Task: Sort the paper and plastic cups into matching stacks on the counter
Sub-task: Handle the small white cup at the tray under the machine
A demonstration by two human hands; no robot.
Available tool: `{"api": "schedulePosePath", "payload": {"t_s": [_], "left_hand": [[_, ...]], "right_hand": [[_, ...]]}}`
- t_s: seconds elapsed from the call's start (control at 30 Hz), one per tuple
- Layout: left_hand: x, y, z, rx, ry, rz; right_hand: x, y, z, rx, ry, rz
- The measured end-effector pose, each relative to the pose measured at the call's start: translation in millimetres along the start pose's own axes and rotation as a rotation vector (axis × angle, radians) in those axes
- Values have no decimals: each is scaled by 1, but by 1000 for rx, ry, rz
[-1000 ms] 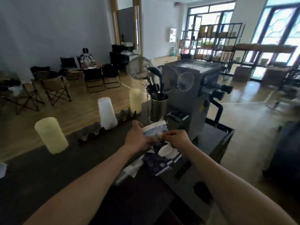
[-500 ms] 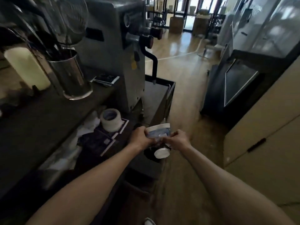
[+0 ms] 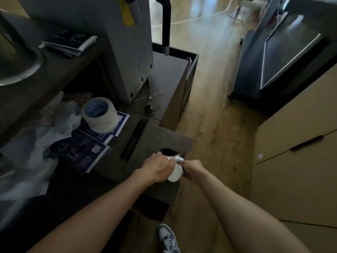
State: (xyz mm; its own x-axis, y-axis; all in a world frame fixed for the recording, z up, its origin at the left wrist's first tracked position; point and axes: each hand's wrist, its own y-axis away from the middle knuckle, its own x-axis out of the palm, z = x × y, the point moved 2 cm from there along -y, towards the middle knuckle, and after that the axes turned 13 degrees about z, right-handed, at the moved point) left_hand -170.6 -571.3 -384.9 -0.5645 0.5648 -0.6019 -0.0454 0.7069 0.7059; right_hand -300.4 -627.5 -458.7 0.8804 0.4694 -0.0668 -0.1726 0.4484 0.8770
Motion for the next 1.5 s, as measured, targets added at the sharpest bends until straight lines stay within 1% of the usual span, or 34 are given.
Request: {"api": "schedulePosePath", "payload": {"t_s": [0.1,0.17,0.23,0.4,0.47,0.53,0.6,0.67,0.7,0.73,0.77,0.83,0.9,1.0,1.1,1.23,1.3,1.33,1.4,1.43,1.5], "left_hand": [[-1,-10,2,7,-190,17],[-4,-16,3,3,-242,14],[-6,-17,1,-15,-272,34],[-10,-14,-5,40,-299,78],[-12,-12,-3,67,-301,61],[-15,-9,-2,117,-286,10],[-17,-6,0,155,-260,-40],[-15,-2,2,175,-267,-58],[-14,-1,2,181,-293,-32],[-11,0,2,178,-336,26],[-8,1,2,165,-394,99],[0,5,3,139,-501,203],[3,8,5,111,-571,226],[0,17,15,84,-572,227],[-4,32,31,94,-505,208],[-14,54,55,19,-451,152],[-25,70,62,12,-456,68],[-32,79,62,23,-454,3],[-50,103,59,64,-434,-161],[-61,116,56,91,-417,-244],[-87,144,49,146,-393,-391]], "right_hand": [[9,-15,5,-1,-34,-39],[13,-18,8,19,-77,10],[14,-17,14,22,-93,45],[13,-4,21,3,-17,-8],[11,2,21,-29,47,-78],[8,3,19,-81,173,-177],[8,7,17,-126,269,-231],[8,12,14,-127,279,-263],[8,12,11,-100,249,-271],[10,14,10,-60,203,-253],[13,17,9,-31,180,-193],[23,21,12,-30,159,-28],[31,27,16,-64,43,86],[45,32,25,-134,-96,184],[66,38,33,-174,-97,237],[90,52,45,-146,5,277],[94,67,55,-119,98,216],[93,73,60,-135,208,154],[90,93,76,-248,446,-7],[91,106,86,-331,523,-75],[97,141,109,-551,599,-140]]}}
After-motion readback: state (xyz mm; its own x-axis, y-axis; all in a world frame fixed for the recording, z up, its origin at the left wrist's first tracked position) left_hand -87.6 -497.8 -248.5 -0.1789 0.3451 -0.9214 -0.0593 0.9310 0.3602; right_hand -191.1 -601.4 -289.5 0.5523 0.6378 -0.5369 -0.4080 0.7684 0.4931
